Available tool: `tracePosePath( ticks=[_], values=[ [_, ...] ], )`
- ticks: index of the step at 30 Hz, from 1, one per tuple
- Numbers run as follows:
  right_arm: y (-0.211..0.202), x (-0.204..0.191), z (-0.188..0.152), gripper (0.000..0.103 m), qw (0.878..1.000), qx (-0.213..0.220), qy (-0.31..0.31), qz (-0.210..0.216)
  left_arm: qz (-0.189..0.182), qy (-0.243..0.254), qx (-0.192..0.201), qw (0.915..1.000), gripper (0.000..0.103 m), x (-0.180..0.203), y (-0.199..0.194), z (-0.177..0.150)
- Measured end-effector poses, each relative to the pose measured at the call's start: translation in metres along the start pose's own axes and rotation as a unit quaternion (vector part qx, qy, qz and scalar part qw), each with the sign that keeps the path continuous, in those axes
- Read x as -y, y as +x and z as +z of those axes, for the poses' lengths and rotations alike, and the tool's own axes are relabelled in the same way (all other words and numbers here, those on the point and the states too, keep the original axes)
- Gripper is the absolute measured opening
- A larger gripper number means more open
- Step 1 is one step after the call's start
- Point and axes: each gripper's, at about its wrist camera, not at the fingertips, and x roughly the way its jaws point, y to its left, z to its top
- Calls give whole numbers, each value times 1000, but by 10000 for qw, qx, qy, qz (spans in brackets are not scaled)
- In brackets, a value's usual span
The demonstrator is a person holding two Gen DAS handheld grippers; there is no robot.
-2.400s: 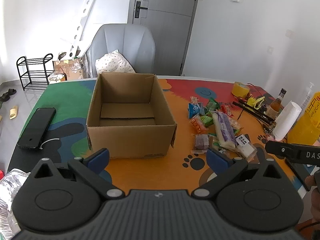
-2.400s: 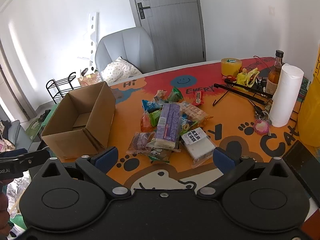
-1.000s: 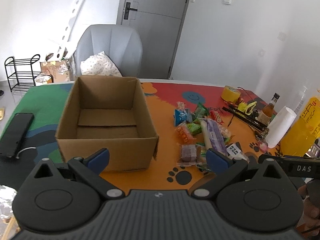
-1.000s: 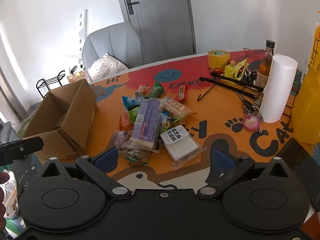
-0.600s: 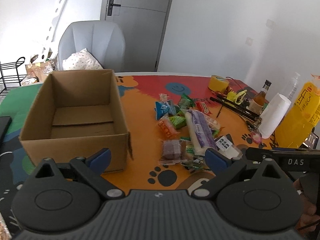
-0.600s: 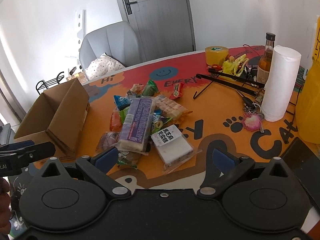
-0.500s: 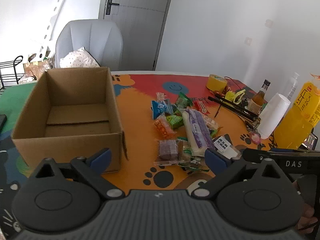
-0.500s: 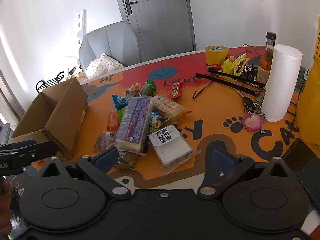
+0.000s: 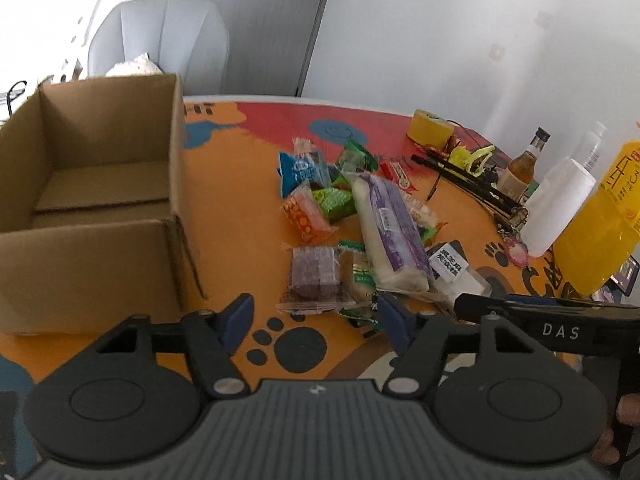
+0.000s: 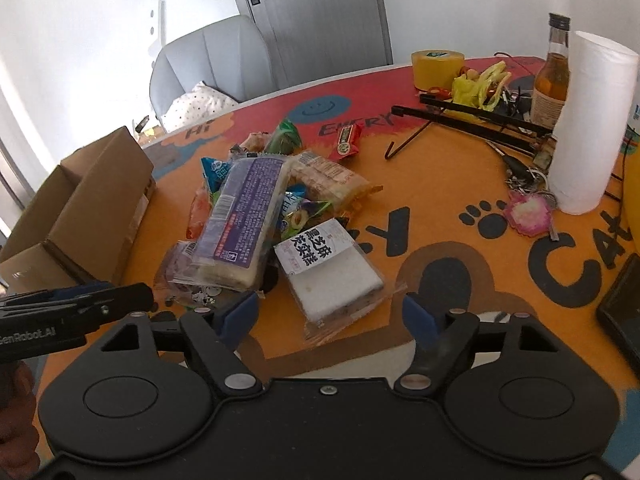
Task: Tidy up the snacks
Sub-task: 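Grasp the small brown snack packet with the left gripper while the right gripper grasps the white box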
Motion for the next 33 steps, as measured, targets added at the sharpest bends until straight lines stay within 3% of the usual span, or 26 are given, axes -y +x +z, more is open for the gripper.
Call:
tracePosePath(
  ticks=[19,24,27,28,30,33],
  values=[
    [38,-7,16,78,9979,-94,-555,-317,165,-52,62,9998,58,4,46,8],
    [39,-10,12,66,9959,-104,-798,-413,108,-66,148,9998,53,3,48,7],
    [36,-10,10,60,9955,-83,-864,-384,41,-62,168,9998,42,6,46,6],
    [34,-10,8,56,9955,-76,-872,-362,62,-57,180,9998,34,7,45,6],
    [30,-8,6,47,9956,-54,-874,-342,63,-83,74,9999,32,6,47,5],
    [25,-3,4,47,9968,-64,-755,-253,49,-59,89,9999,31,7,44,2]
  ],
)
